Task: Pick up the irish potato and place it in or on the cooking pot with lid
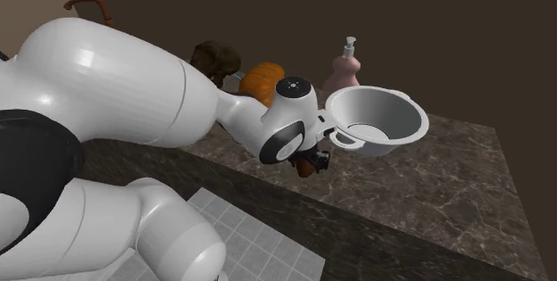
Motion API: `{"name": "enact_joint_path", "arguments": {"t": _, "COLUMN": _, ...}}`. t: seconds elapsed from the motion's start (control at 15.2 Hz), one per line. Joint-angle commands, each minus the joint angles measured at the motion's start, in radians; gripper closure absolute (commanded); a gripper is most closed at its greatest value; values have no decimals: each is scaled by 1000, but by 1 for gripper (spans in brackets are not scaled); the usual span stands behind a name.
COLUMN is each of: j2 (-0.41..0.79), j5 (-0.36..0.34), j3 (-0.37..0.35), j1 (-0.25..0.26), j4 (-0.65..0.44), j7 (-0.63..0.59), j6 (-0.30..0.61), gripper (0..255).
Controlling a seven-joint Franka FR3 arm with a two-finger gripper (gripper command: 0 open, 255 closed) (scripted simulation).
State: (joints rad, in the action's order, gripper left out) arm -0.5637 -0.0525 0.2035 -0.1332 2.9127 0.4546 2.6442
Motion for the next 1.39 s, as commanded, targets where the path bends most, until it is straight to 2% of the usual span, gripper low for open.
{"name": "enact_joint_path", "arguments": {"t": 0.0, "j2": -29, "j5": -2, "j3": -8, "j1": -3, "j4": -11, "j7": -7, "j6": -41, "gripper": 255}}
{"name": "enact_joint_path", "arguments": {"t": 1.32, "j2": -189, "j5": 3, "j3": -45, "j1": -10, "j4": -196, "j7": -30, "j6": -386, "gripper": 255}}
